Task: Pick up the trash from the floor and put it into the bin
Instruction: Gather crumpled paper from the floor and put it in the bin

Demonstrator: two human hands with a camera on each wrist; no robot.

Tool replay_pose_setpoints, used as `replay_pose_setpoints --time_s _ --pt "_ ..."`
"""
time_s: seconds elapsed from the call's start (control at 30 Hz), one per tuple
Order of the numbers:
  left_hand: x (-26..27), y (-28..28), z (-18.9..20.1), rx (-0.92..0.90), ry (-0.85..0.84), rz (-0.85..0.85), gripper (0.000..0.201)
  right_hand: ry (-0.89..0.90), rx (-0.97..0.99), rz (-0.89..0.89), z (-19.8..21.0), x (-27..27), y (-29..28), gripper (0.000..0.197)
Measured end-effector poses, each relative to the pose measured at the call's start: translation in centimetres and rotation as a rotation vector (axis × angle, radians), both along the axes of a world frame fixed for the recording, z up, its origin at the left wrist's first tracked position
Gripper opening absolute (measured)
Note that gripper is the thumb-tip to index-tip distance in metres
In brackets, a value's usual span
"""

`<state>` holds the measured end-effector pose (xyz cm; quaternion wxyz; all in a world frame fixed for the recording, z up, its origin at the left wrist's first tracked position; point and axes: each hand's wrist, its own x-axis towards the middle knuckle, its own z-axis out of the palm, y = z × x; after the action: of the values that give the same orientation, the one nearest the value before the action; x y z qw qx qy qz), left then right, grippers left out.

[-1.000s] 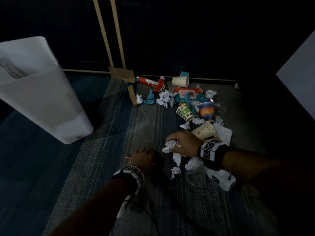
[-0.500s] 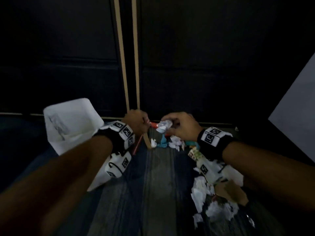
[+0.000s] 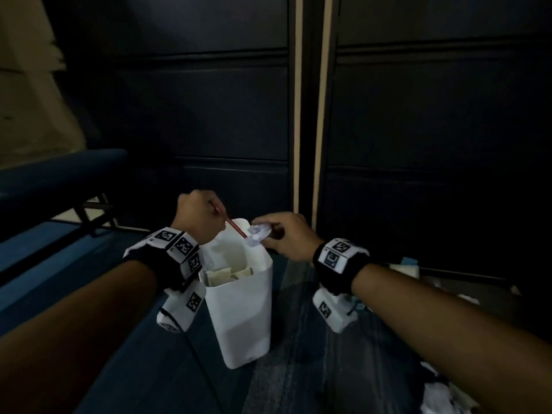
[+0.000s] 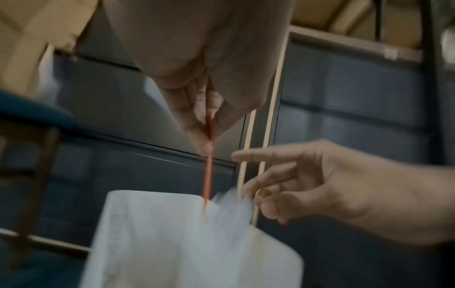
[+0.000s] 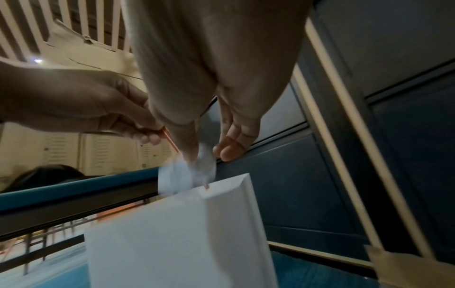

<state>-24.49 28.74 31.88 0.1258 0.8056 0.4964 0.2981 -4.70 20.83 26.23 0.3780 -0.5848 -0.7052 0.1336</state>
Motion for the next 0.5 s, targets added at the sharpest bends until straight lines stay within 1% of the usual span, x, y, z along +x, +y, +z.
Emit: replay_pose_setpoints --time_s 0.1,0.17,0.23,0.27,0.33,0.4,0.47,0.5 --pt "-0.2 0.3 -0.9 0.003 0.069 0.075 0.015 -0.015 -0.070 0.054 -1.2 -1.6 1.6 0.056" --pt "0.2 0.4 -1.3 -0.014 0.083 0.102 0.005 -0.007 -0.098 0.057 -1.9 -1.2 2.1 0.060" --pt "1.3 -0.1 -1.6 0.063 0.049 0.093 0.022 0.028 -0.065 0.046 -2.8 0.6 1.8 0.052" --pt "2.2 -0.7 -1.7 0.087 0.021 0.058 0.026 0.055 -0.043 0.035 -3.3 1.9 1.3 0.046" --pt "4.5 -2.2 -1.9 0.093 0.028 -0.028 0.017 0.101 -0.022 0.011 -4.5 5.2 -0.4 0.038" --pt "7.3 -4.1 -2.6 0.072 0.105 -0.165 0.017 0.121 -0.034 -0.019 -6.5 9.1 -2.9 0.032" --pt "10.4 -6.2 -3.9 -0.014 0.187 -0.356 0.014 0.117 -0.087 -0.069 -9.0 13.3 -6.5 0.027" --pt "11.8 -6.9 -5.0 -0.058 0.223 -0.432 0.018 0.112 -0.125 -0.094 -10.2 15.3 -8.7 0.024"
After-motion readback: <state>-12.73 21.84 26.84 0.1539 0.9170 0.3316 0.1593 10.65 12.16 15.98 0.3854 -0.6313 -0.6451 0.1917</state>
